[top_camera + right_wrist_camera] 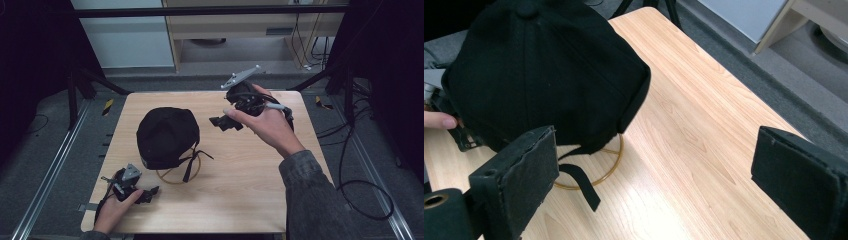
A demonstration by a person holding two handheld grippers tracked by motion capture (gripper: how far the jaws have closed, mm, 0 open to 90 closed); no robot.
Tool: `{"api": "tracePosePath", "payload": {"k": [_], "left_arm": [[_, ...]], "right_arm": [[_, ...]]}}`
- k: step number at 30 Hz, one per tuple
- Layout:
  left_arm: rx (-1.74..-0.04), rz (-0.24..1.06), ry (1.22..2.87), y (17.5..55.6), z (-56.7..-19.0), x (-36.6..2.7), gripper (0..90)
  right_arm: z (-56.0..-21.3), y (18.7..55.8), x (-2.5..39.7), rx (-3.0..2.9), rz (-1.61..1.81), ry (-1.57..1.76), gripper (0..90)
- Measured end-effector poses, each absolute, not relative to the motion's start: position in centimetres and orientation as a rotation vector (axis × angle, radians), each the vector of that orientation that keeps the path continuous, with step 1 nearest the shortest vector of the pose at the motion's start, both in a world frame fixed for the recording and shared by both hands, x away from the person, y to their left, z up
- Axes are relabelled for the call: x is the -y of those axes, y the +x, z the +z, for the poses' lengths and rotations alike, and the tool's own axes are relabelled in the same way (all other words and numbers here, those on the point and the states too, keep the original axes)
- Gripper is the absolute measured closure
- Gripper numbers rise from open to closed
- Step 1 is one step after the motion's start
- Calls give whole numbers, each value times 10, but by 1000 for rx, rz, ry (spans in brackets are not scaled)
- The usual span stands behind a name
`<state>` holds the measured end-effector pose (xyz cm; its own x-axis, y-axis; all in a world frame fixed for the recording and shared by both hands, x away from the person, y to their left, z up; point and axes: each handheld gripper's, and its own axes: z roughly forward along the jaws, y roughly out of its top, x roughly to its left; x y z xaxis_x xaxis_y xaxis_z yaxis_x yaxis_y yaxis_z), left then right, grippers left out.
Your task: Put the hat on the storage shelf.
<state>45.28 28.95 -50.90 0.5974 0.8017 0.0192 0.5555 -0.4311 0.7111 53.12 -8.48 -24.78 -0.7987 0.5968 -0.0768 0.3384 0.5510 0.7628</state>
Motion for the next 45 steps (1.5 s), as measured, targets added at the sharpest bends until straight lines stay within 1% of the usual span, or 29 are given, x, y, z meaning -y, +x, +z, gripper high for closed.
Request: {"api": "tracePosePath", "payload": {"k": [5,22,29,45], "left_arm": [[-1068,472,2148,453,-509,-289,0],[-1068,472,2148,453,-509,-289,0],[-1068,470,2151,453,-509,-290,0],[-1068,470,2151,453,-509,-290,0]], "right_arm": [[-251,529,94,-2444,1086,796,48],[-276,519,155,-2295,1043,963,76],[-296,511,173,-2264,1034,987,82],[-342,502,196,-2259,964,1047,94]]}}
